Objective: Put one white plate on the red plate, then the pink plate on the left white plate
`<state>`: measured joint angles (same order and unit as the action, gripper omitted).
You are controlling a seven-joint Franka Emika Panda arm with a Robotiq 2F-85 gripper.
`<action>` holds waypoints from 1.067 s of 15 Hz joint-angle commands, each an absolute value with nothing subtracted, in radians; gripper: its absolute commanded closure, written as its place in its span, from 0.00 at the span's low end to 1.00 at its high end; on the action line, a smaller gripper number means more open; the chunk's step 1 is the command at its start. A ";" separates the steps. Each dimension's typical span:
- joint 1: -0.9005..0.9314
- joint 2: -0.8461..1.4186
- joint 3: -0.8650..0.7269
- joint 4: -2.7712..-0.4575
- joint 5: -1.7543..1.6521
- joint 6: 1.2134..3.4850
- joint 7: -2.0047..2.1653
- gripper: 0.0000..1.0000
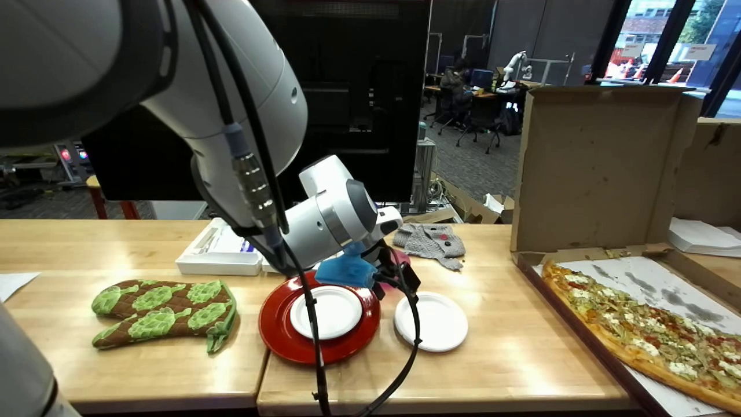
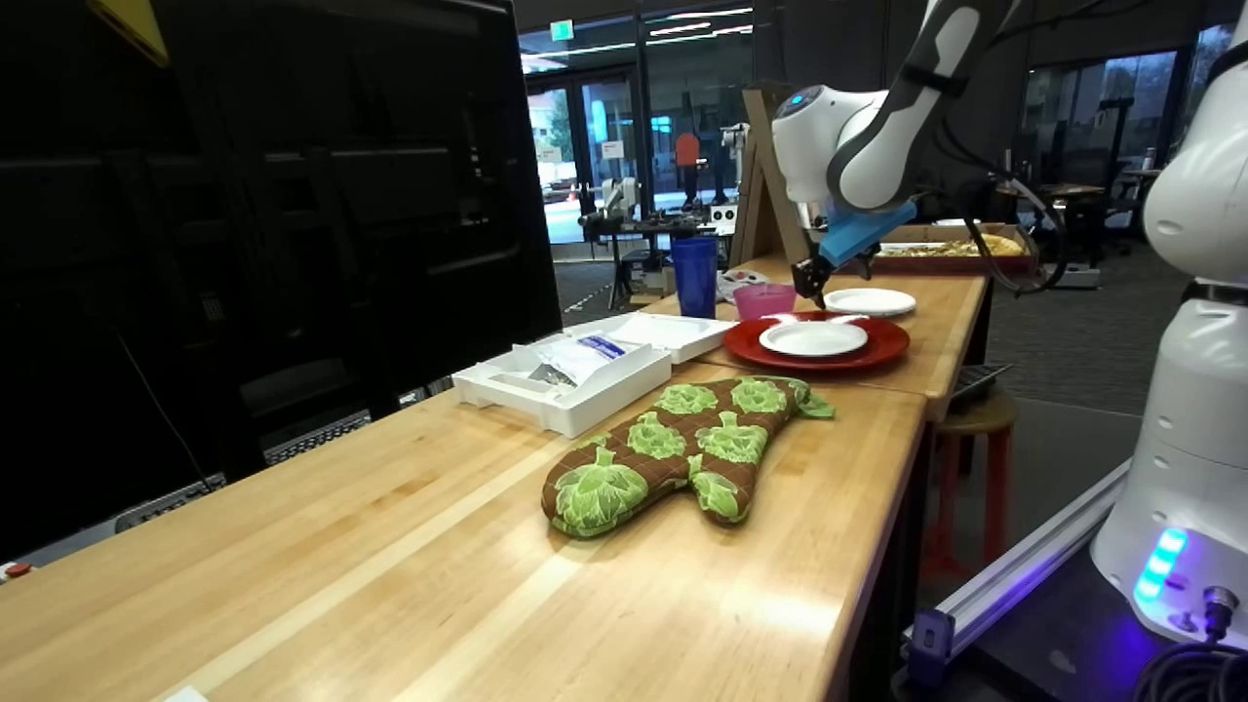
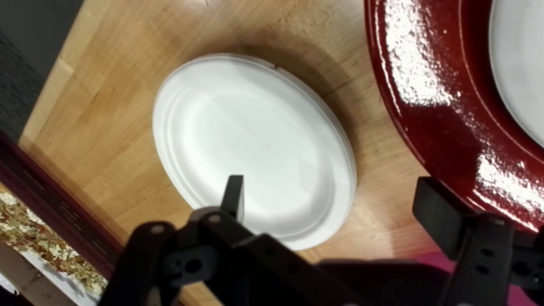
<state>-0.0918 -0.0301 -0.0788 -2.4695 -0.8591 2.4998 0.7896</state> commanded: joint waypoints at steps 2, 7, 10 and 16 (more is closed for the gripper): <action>-0.098 -0.007 -0.086 -2.452 -0.861 2.510 0.779 0.00; -0.098 0.001 -0.093 -2.440 -0.867 2.503 0.780 0.00; -0.099 0.002 -0.097 -2.430 -0.871 2.500 0.783 0.00; -0.098 0.025 -0.103 -2.417 -0.863 2.501 0.777 0.00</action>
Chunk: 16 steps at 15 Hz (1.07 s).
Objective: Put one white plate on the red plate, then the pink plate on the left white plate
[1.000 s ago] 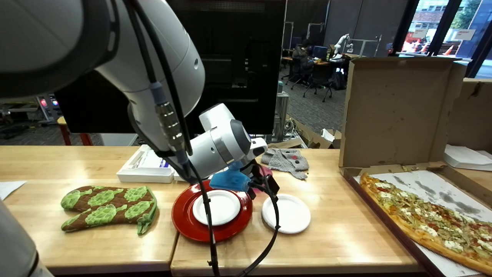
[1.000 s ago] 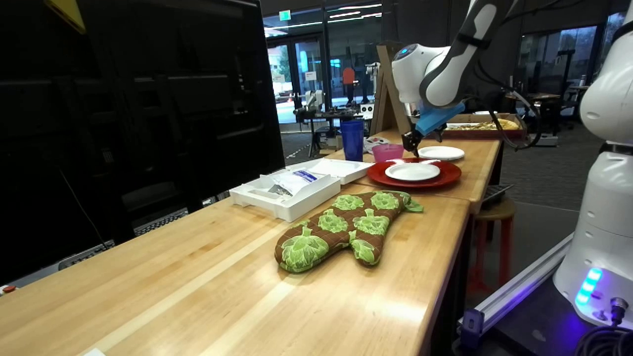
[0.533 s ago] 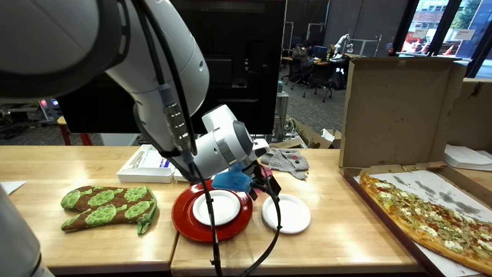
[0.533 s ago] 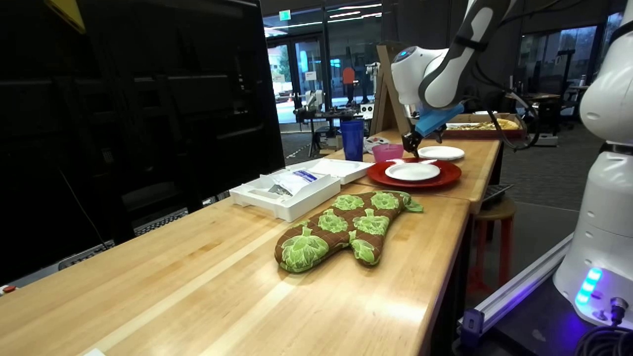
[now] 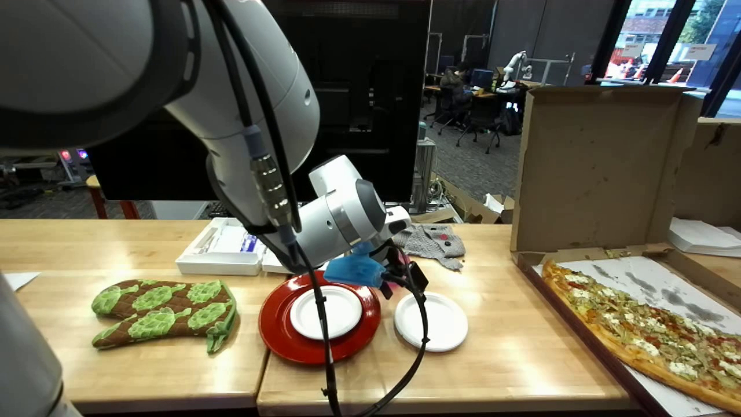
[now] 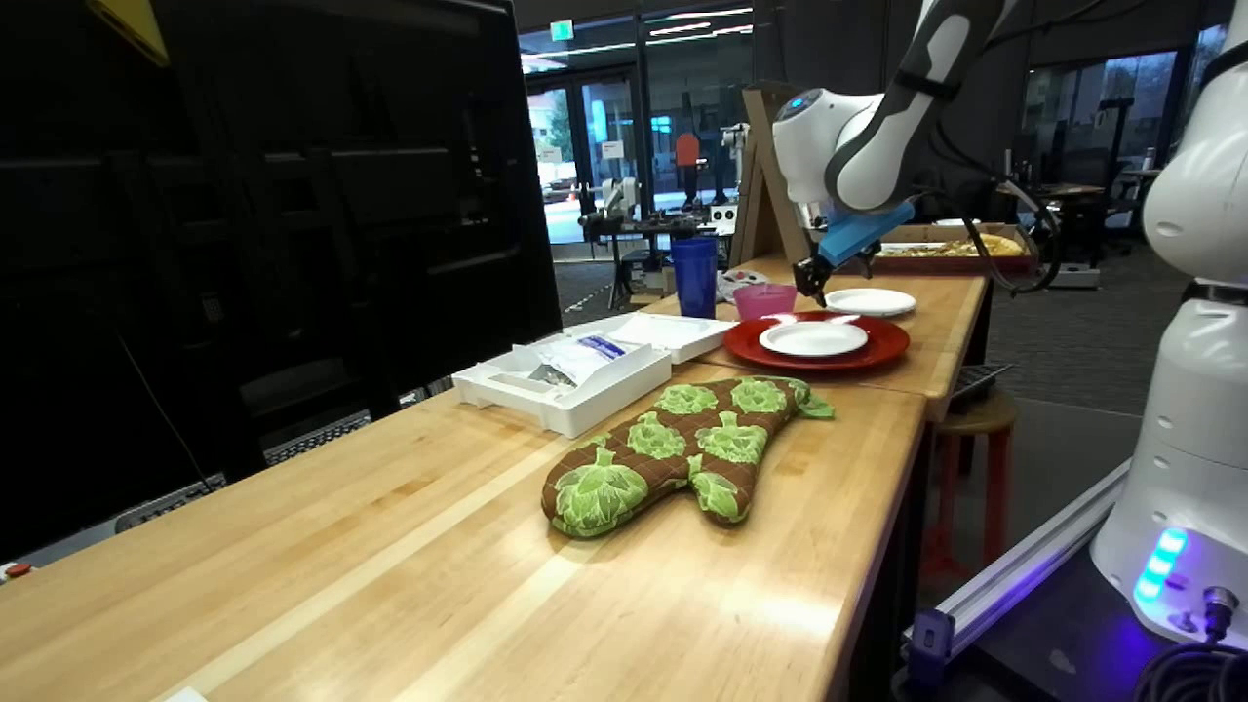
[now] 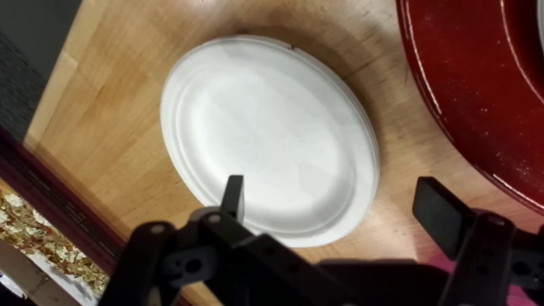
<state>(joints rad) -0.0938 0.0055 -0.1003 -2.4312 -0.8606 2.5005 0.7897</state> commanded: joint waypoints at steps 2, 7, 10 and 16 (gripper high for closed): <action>-0.095 0.039 -0.102 -2.413 -0.863 2.499 0.778 0.00; -0.090 0.073 -0.107 -2.397 -0.869 2.488 0.783 0.00; -0.089 0.078 -0.112 -2.386 -0.878 2.477 0.785 0.00; -0.087 0.063 -0.114 -2.372 -0.912 2.447 0.783 0.00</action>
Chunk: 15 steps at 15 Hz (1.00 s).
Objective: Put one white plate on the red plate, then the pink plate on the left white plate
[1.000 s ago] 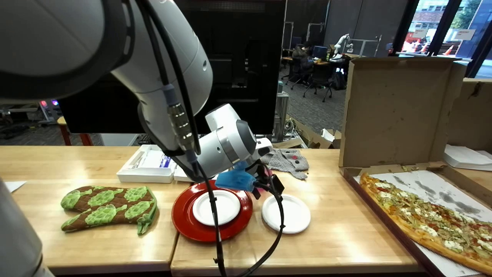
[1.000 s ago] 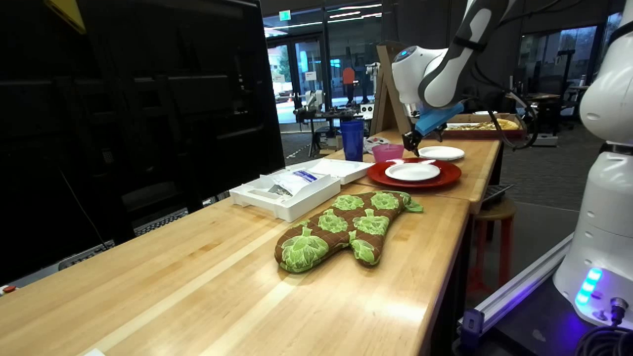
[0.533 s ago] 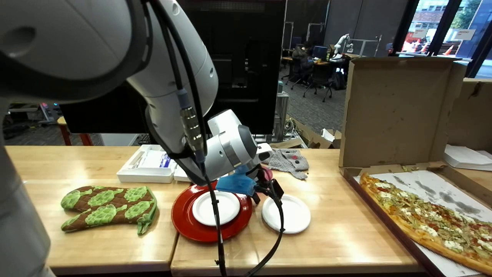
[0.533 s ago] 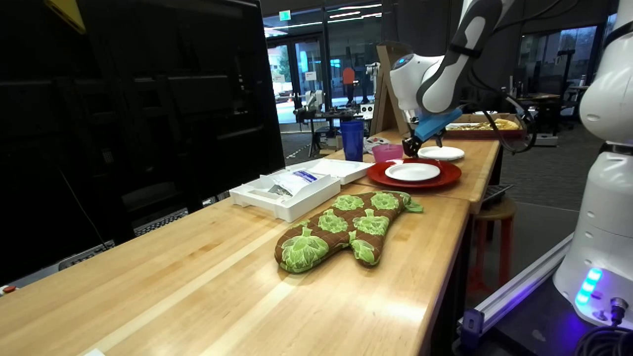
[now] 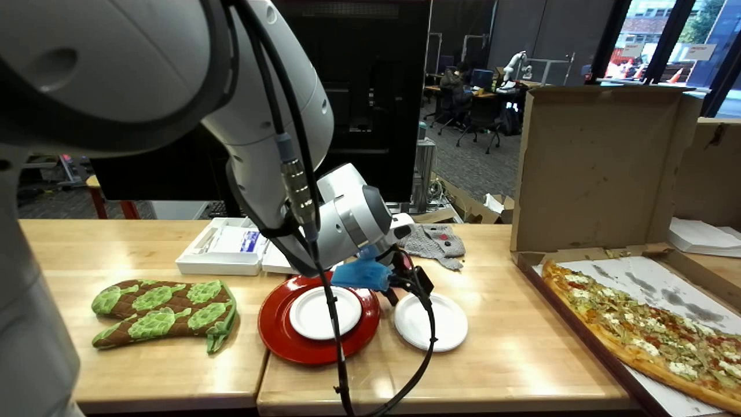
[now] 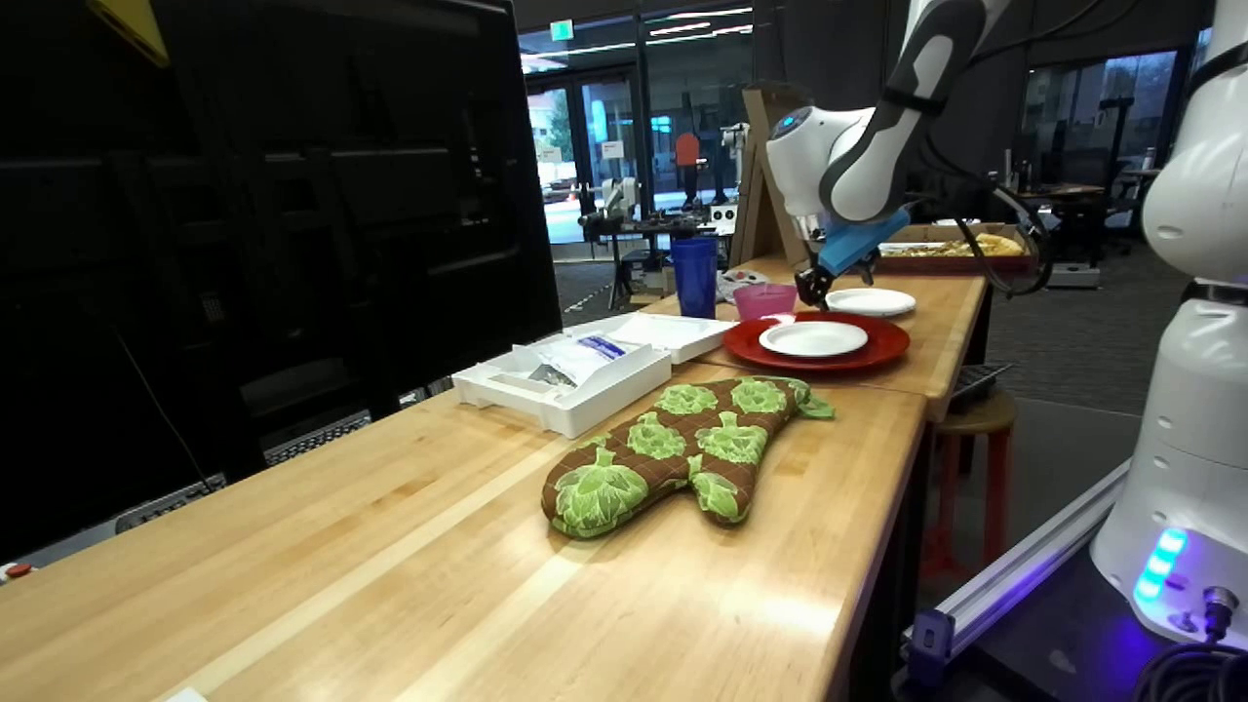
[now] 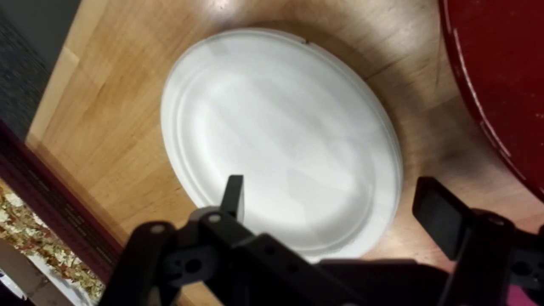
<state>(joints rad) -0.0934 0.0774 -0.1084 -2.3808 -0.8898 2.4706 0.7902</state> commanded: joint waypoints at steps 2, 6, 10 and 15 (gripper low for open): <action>-0.088 0.065 -0.113 -2.369 -0.911 2.452 0.776 0.00; -0.088 0.067 -0.112 -2.369 -0.904 2.459 0.769 0.00; -0.087 0.071 -0.112 -2.366 -0.908 2.453 0.771 0.00; -0.085 0.078 -0.109 -2.363 -0.905 2.449 0.763 0.00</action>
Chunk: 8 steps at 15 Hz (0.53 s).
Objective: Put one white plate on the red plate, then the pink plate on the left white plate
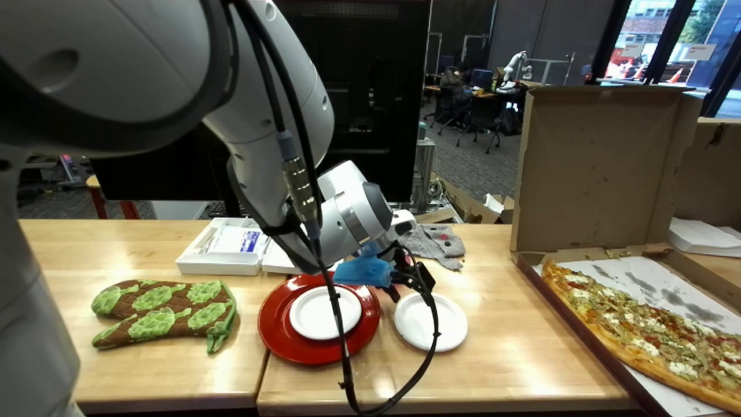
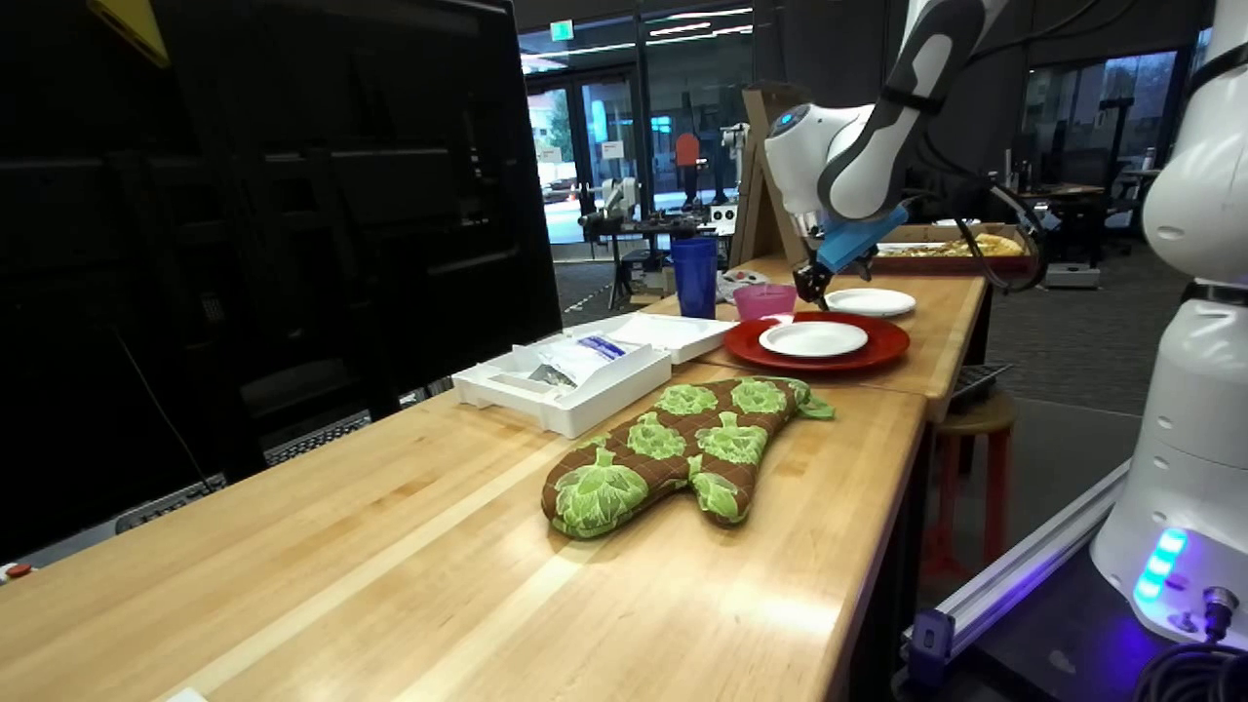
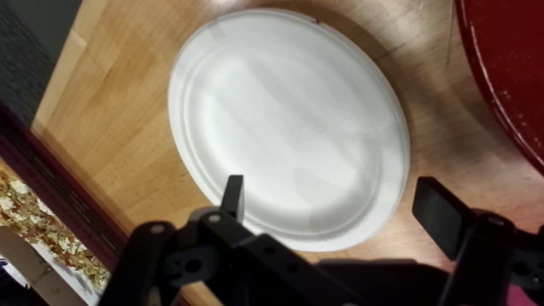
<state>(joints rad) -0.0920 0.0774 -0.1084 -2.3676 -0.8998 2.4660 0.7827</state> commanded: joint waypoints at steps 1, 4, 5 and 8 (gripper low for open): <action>-0.083 0.080 -0.109 -2.361 -0.907 2.447 0.762 0.00; -0.080 0.085 -0.108 -2.358 -0.911 2.439 0.761 0.00; -0.079 0.087 -0.108 -2.358 -0.911 2.438 0.760 0.00; -0.079 0.093 -0.109 -2.356 -0.911 2.434 0.757 0.00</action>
